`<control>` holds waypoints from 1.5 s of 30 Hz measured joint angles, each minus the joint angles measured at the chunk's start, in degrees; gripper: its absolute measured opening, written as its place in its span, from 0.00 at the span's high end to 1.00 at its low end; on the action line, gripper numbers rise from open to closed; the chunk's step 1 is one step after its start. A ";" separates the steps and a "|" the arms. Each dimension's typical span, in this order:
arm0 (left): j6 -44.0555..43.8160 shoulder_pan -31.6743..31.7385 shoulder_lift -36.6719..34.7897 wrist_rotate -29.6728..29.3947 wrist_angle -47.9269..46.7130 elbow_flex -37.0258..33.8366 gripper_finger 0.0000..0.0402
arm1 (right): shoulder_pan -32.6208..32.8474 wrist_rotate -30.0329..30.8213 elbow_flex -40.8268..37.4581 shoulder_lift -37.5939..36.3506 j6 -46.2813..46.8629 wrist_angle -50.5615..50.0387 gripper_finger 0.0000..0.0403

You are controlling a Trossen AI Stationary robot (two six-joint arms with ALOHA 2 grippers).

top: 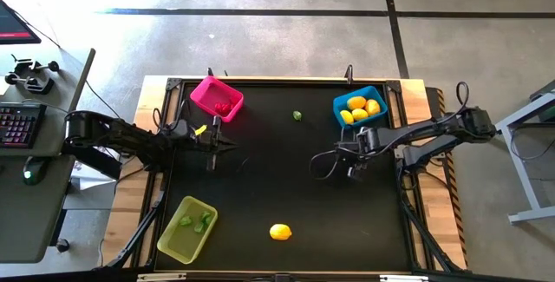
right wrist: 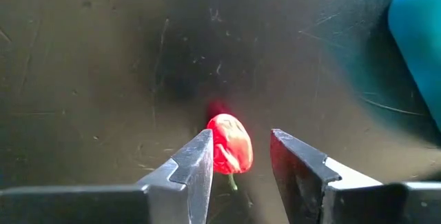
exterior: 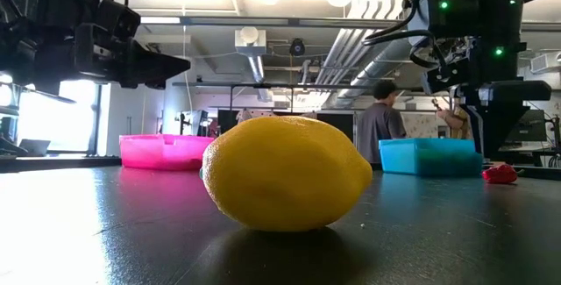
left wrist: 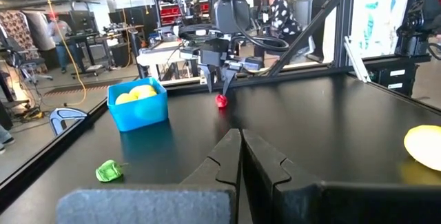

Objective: Sort produce into baskets
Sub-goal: Put the red bell pepper into the red bin

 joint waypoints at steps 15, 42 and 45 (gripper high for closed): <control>-0.04 0.00 0.00 -0.02 -0.04 0.00 1.00 | 0.00 -0.05 -0.02 8.63 -1.76 1.34 0.67; -4.40 -0.04 -0.02 3.21 -0.17 0.00 1.00 | 1.09 8.36 4.87 10.51 -6.46 49.46 0.97; -5.70 -0.04 -0.02 4.31 -0.17 0.00 1.00 | 0.92 9.14 4.31 11.99 -9.28 63.80 0.97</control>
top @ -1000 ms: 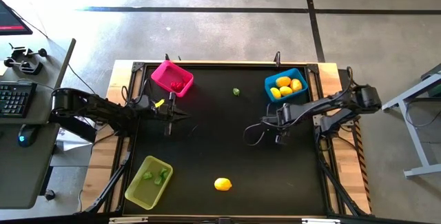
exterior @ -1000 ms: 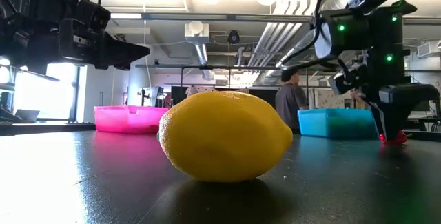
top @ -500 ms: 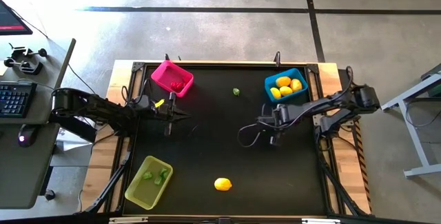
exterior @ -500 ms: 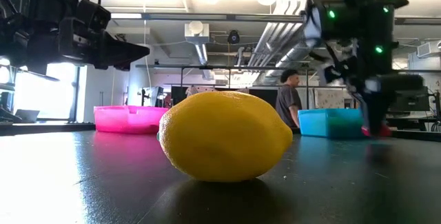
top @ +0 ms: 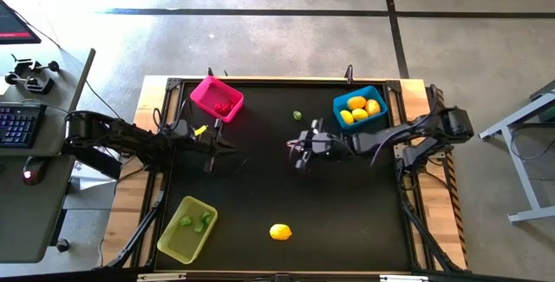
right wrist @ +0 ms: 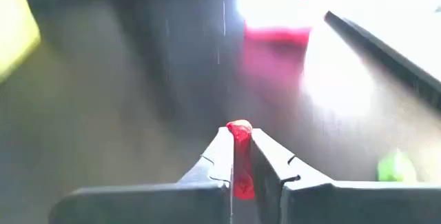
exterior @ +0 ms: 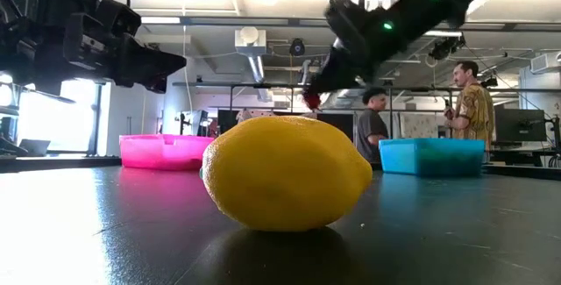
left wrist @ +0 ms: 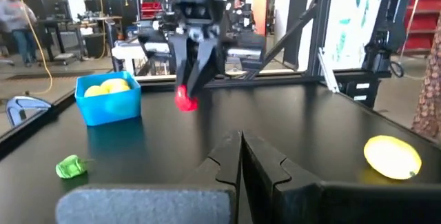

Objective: Sort produce into baskets
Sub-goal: Put the red bell pepper into the red bin

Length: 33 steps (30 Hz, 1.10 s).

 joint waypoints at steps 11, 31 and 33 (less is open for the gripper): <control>2.78 -3.16 0.02 -3.91 -4.08 1.53 0.92 | -1.16 -0.29 -0.09 12.96 -6.09 40.73 0.97; -2.60 -12.49 0.09 -14.33 -4.01 5.33 0.67 | 2.12 -7.50 13.56 26.69 -16.89 58.11 0.97; -4.62 -12.71 0.09 -14.35 -3.88 5.47 0.67 | 2.76 -7.31 15.94 27.94 -18.86 56.86 0.97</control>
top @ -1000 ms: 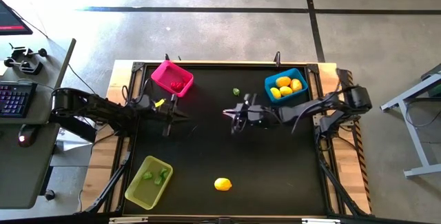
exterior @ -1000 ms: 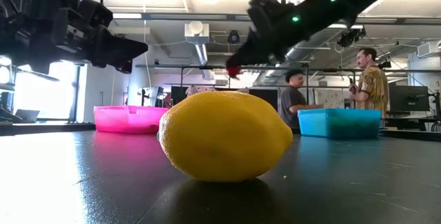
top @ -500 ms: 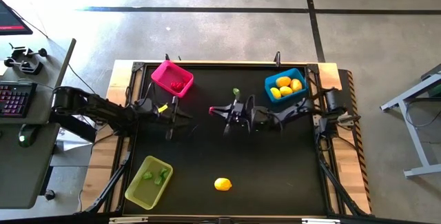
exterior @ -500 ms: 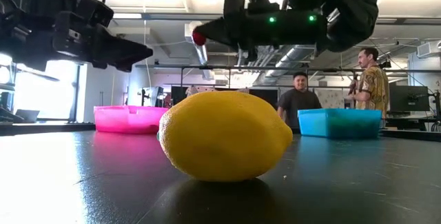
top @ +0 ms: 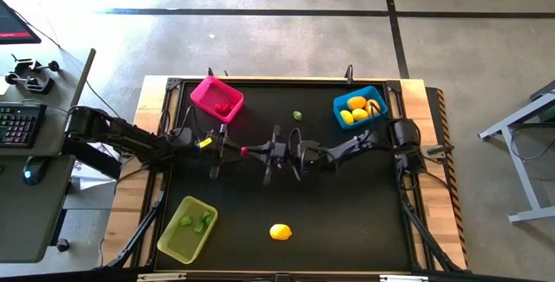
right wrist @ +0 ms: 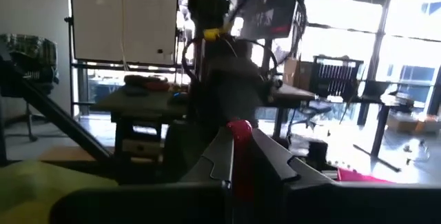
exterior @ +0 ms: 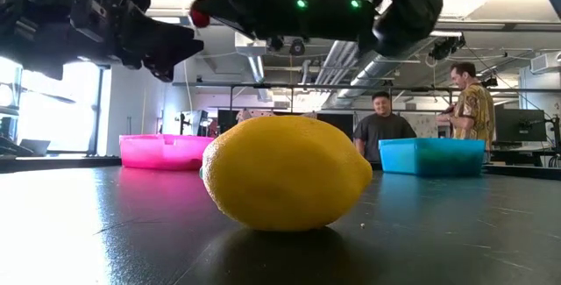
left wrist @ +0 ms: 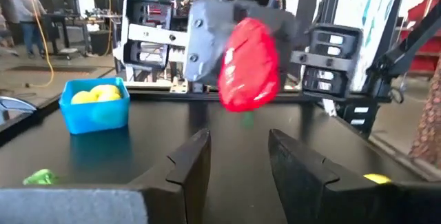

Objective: Sort produce into baskets
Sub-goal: Put the red bell pepper into the red bin

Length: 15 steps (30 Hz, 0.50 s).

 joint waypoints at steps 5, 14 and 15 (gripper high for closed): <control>-1.60 -0.01 0.02 0.38 0.51 0.06 0.67 | 0.90 0.06 3.26 1.13 -2.83 -1.54 0.97; -0.68 -1.32 0.00 0.73 1.80 0.06 0.78 | 1.07 1.41 3.32 1.18 -2.70 -3.40 0.97; -0.66 -1.43 0.02 0.73 1.84 0.06 0.81 | 1.07 1.41 3.32 1.18 -2.71 -3.33 0.97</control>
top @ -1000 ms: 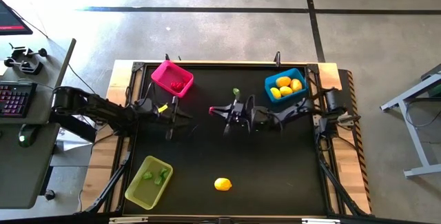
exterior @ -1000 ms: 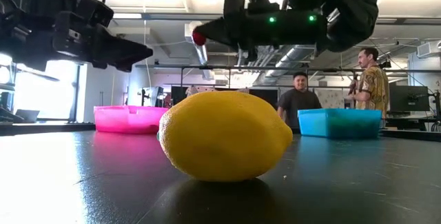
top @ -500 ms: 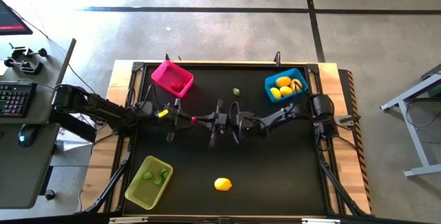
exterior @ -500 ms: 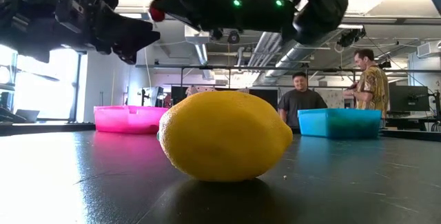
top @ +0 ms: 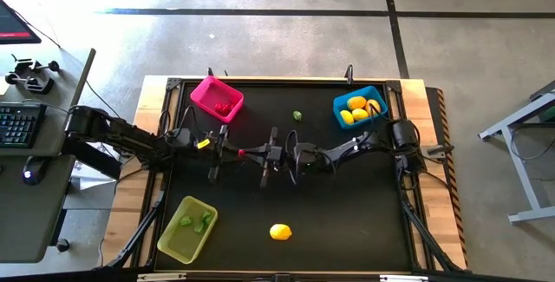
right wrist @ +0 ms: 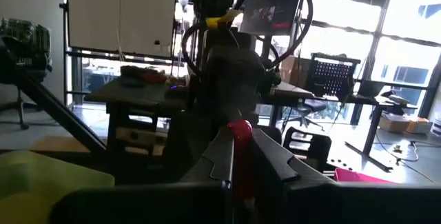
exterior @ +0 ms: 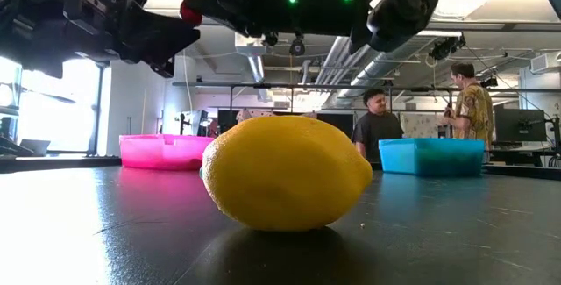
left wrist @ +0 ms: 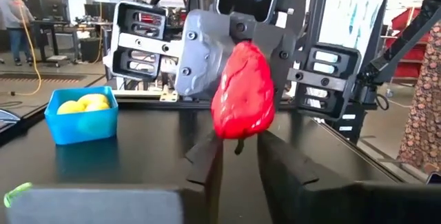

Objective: Sort produce into baskets
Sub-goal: Put the red bell pepper into the red bin

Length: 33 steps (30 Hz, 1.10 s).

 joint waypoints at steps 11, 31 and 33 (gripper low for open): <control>2.48 0.02 0.00 0.28 0.42 -0.02 0.99 | 0.02 1.31 0.00 0.00 2.57 0.15 0.86; 3.57 0.82 -0.19 -5.11 -2.85 -0.07 1.00 | 4.13 25.59 -0.05 -1.62 -9.26 -0.26 0.38; 1.61 2.26 -0.70 -8.39 -4.67 -0.07 1.00 | 4.53 29.13 -0.04 -1.86 -11.20 -0.68 0.37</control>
